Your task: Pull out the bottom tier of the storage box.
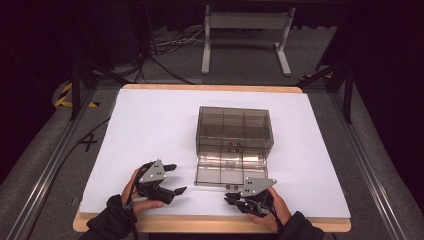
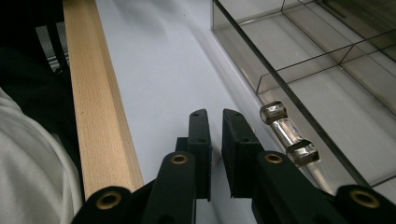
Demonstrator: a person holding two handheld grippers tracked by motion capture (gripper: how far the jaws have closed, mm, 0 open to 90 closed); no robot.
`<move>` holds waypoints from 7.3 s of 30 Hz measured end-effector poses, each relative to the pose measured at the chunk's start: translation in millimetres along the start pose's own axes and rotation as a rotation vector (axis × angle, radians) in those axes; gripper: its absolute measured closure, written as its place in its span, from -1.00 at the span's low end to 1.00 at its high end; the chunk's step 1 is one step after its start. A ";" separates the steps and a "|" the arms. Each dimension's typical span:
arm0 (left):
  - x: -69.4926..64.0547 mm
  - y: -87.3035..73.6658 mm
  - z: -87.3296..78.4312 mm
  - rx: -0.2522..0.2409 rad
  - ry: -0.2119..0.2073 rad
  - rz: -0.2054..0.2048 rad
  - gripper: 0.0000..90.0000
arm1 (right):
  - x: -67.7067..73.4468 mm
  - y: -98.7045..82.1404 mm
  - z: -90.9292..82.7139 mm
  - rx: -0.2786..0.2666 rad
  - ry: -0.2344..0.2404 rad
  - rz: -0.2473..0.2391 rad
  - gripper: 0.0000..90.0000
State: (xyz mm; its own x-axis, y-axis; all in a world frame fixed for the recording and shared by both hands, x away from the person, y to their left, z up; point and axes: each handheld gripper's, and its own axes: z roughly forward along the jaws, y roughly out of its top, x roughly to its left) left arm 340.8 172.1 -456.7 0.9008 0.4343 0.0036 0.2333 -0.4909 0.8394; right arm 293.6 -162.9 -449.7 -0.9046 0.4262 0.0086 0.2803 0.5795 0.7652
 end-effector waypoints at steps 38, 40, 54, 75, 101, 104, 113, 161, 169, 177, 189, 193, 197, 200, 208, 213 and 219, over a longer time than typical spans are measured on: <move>0.4 0.2 0.3 0.007 -0.006 0.000 -0.59 | 6.7 5.8 11.0 0.012 0.013 -0.014 0.83; 0.3 0.2 0.4 0.007 -0.005 -0.001 -0.59 | 7.4 6.0 11.8 0.023 0.004 -0.019 0.88; 0.3 0.2 0.2 0.005 -0.004 -0.001 -0.60 | 5.2 5.1 8.6 0.001 0.007 0.006 0.93; 0.3 0.2 0.3 0.007 -0.007 0.001 -0.60 | 0.2 20.3 -20.4 -0.103 -0.020 -0.011 0.93; 0.0 0.2 0.7 0.009 -0.006 0.002 -0.60 | -33.0 43.8 -29.7 -0.157 -0.127 -0.003 0.93; -0.1 0.3 0.8 0.009 -0.004 0.003 -0.60 | -35.4 44.2 -27.9 -0.149 -0.131 0.003 0.93; 0.0 0.3 0.9 0.010 -0.006 0.003 -0.60 | -39.6 40.3 -21.6 -0.122 -0.129 0.022 0.93; -0.5 0.9 2.2 0.024 -0.005 0.009 -0.63 | -32.2 26.9 -20.9 -0.100 -0.119 0.050 0.87; -0.6 1.3 2.5 0.034 -0.004 0.013 -0.64 | -2.1 20.0 -21.3 -0.086 -0.044 0.001 0.84; -0.4 1.4 2.0 0.032 -0.007 0.021 -0.64 | 3.2 12.1 -1.6 -0.020 -0.031 -0.041 0.59; -0.8 1.6 2.1 0.035 -0.004 0.025 -0.63 | 6.1 11.2 14.1 0.035 -0.051 -0.086 0.28; -1.2 1.5 2.6 0.036 -0.006 0.025 -0.63 | 6.6 11.6 15.2 0.036 -0.048 -0.095 0.26; -1.1 1.5 2.7 0.037 -0.006 0.025 -0.63 | 6.1 11.6 16.3 0.034 -0.040 -0.088 0.26; -1.3 1.5 2.7 0.035 -0.005 0.027 -0.63 | 4.6 10.7 16.1 0.034 -0.031 -0.076 0.27; -1.3 1.6 2.8 0.038 -0.006 0.026 -0.63 | 3.7 10.8 16.9 0.032 0.003 -0.072 0.44; -1.1 1.7 2.8 0.041 -0.008 0.029 -0.63 | 4.3 11.2 17.4 0.028 0.015 -0.071 0.53; -1.2 1.5 2.7 0.037 -0.007 0.026 -0.63 | 4.3 11.5 17.6 0.030 0.038 -0.068 0.81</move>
State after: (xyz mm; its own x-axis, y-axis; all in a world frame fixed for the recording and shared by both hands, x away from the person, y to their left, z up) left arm 341.1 168.8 -456.9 0.9093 0.4155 0.0210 0.2232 -0.5298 0.8183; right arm 298.6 -142.1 -452.2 -0.9332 0.3590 -0.0175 0.2272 0.6269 0.7453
